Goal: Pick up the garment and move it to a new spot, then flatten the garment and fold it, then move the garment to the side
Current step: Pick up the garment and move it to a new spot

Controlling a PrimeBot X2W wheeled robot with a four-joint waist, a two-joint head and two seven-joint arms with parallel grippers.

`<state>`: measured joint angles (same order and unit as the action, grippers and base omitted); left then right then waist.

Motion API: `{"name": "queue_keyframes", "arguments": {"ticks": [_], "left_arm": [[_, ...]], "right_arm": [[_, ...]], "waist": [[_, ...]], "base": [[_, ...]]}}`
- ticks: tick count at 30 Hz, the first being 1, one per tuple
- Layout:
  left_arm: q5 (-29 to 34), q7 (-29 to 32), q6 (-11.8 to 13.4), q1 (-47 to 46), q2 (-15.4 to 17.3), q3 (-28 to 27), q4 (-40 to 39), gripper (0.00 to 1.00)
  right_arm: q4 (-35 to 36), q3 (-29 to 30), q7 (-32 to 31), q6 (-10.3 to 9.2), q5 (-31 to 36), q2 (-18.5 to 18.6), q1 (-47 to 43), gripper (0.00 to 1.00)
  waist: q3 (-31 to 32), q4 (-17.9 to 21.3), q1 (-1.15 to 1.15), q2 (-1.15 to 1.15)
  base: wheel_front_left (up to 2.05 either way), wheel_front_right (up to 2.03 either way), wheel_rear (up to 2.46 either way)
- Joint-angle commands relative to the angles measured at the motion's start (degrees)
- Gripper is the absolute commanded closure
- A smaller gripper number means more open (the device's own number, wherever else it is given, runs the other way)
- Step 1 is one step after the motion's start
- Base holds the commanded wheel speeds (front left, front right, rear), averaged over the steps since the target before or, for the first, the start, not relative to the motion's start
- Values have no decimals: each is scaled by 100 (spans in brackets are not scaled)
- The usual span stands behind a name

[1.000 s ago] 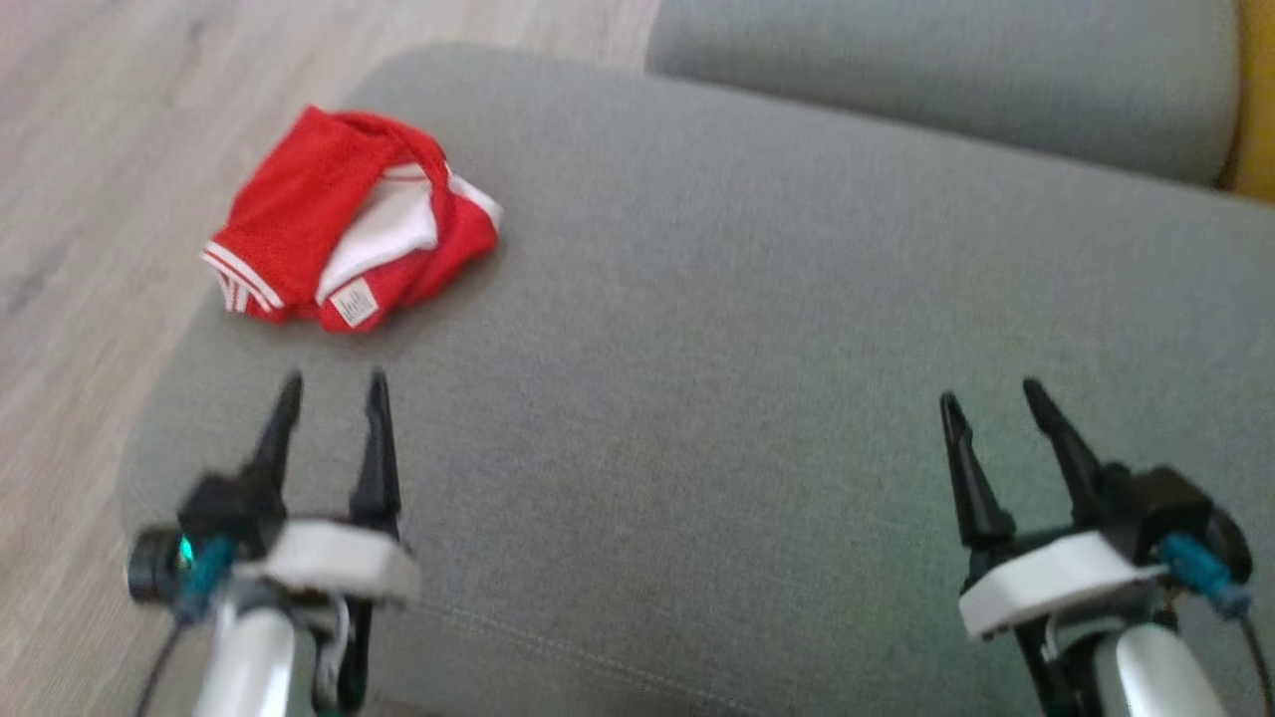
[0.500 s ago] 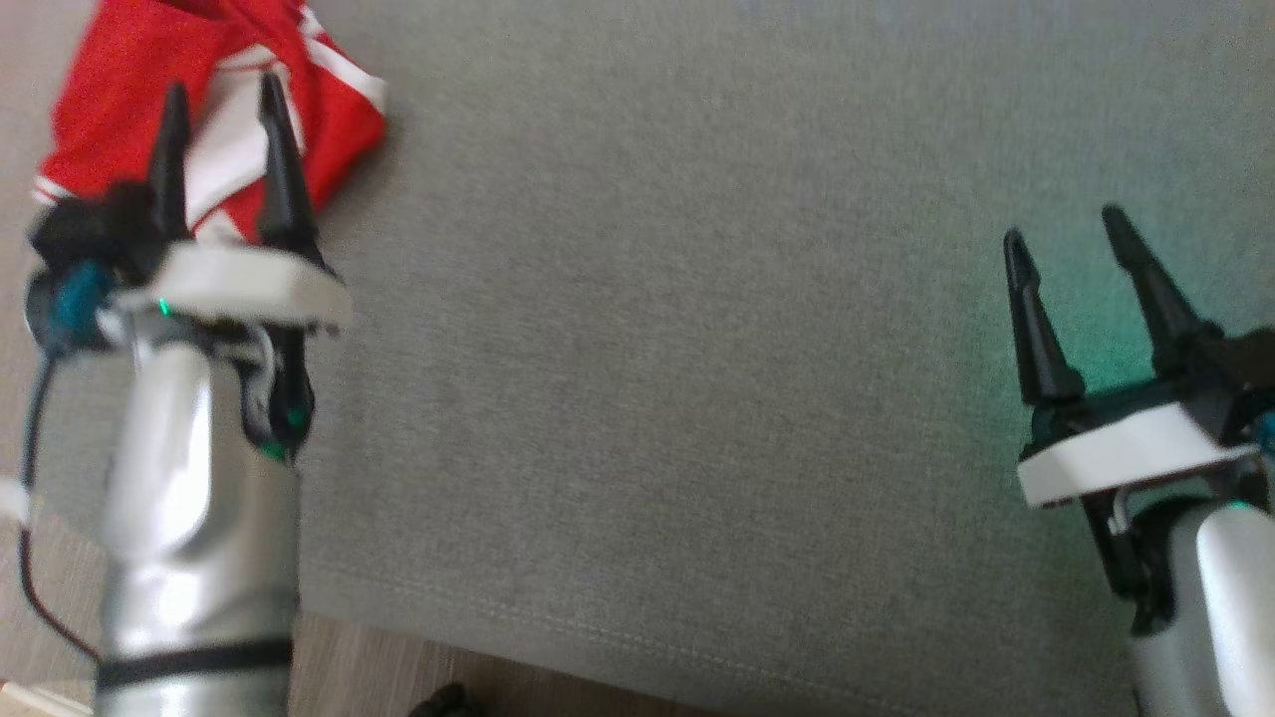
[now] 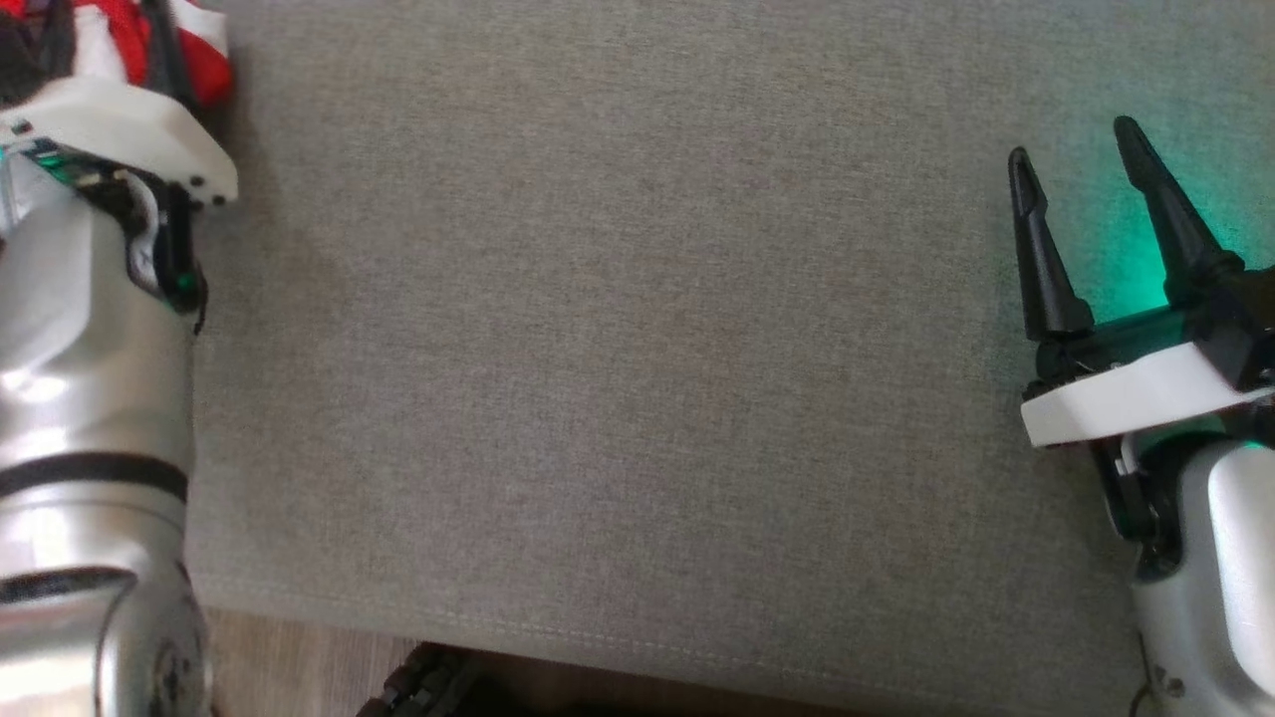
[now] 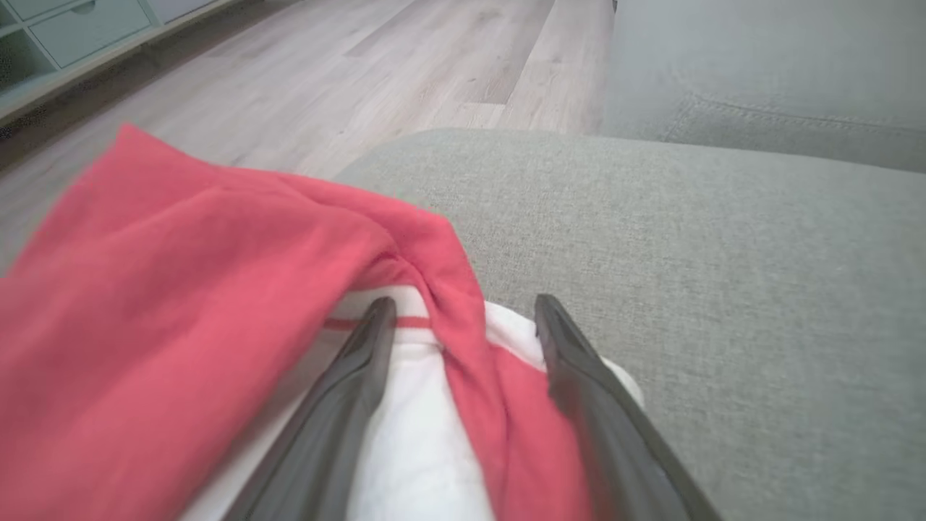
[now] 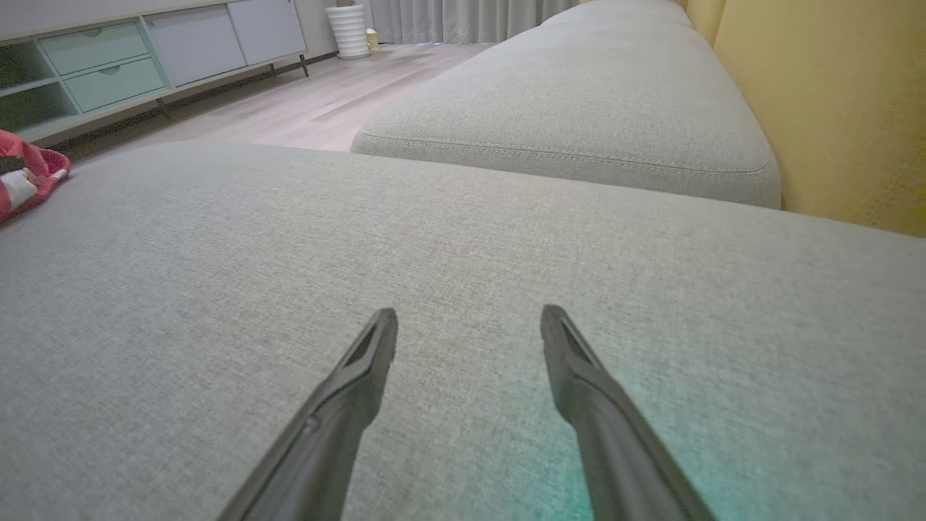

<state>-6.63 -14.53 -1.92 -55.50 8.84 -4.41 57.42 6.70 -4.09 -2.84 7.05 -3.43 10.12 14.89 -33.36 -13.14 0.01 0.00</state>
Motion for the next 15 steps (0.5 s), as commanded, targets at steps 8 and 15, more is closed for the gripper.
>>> {"name": "queue_keyframes", "arguments": {"ticks": [8, 15], "left_arm": [[-51, -38, 81, -517, 584, -177, 432, 100], [-86, -45, 124, -117, 614, -362, -948, 100]], "right_arm": [[87, -20, 110, 44, 25, -44, -29, 0], [-16, 76, 202, 44, 12, -142, -123, 0]], "waist": [[47, 51, -1, 0], [386, -83, -1, 0]], "base": [[0, 0, 0], [0, 0, 0]]}}
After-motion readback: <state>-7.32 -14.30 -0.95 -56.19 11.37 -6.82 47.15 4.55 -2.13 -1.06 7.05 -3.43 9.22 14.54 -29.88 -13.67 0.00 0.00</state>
